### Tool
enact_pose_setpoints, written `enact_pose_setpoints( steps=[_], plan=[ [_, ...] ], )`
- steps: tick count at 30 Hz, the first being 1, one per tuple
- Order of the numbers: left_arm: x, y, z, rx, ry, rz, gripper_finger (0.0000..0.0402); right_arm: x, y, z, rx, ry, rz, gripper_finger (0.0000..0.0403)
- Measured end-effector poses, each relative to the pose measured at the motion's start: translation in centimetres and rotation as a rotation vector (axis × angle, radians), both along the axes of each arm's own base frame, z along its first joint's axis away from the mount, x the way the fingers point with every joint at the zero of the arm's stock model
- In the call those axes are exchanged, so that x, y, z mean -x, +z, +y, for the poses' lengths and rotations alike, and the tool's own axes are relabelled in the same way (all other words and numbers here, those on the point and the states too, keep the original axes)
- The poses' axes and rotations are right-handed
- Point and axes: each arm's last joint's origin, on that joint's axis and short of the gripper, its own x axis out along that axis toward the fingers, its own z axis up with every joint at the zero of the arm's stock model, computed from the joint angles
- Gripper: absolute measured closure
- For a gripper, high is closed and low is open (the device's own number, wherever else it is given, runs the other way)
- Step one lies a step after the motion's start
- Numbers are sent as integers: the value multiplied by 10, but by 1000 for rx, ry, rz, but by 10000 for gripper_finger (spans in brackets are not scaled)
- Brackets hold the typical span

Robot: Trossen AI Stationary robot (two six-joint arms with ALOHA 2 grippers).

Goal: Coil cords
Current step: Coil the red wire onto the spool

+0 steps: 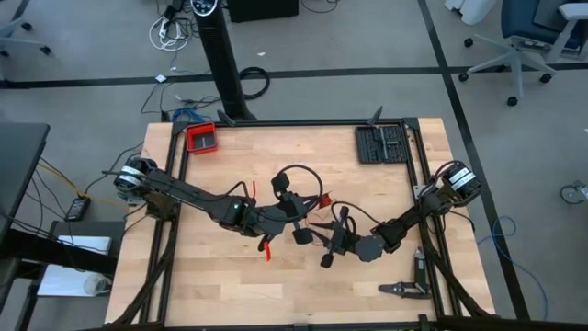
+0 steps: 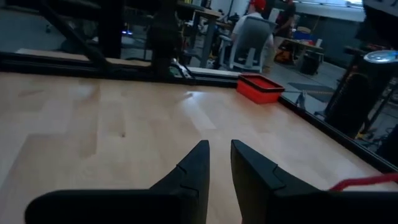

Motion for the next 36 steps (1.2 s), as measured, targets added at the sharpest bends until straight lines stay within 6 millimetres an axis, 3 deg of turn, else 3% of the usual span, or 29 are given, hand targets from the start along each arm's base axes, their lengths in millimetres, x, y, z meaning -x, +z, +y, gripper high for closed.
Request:
enact_pose_setpoints(
  steps=[4,10,14,27,36],
  plan=[
    [0,-1,0,-2,-2,7,401,5,0,7,-38,-28,-23,339],
    [0,-1,0,-2,-4,8,401,32,0,33,-66,-214,-96,339],
    [0,0,0,0,-3,2,401,44,1,45,-77,-245,-124,339],
    [0,0,0,3,-3,-1,400,18,1,15,-148,-267,-146,339],
    [0,-1,0,0,-3,4,400,16,1,12,-152,-254,-143,339]
  ],
)
